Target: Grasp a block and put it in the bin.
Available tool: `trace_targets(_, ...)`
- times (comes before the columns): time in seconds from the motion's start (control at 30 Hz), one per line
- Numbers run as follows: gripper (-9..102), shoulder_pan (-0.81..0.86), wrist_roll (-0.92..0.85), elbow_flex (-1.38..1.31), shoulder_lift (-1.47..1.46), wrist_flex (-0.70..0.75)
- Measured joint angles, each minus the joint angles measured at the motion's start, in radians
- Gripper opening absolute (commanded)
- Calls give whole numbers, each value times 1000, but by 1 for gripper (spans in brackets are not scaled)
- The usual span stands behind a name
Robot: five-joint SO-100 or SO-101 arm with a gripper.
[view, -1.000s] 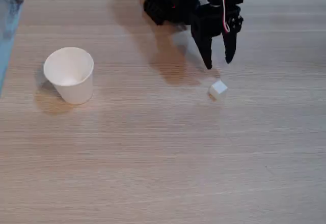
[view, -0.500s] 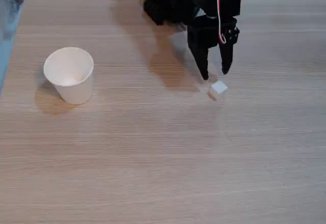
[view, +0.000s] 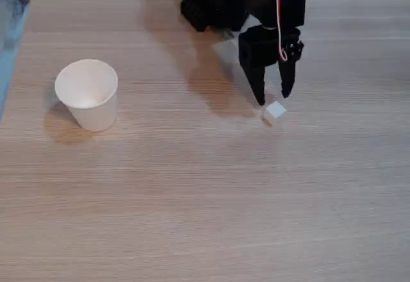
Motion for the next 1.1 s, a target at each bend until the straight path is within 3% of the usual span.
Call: trace_targets(1.1,26,35,-12,-63,-184,-164)
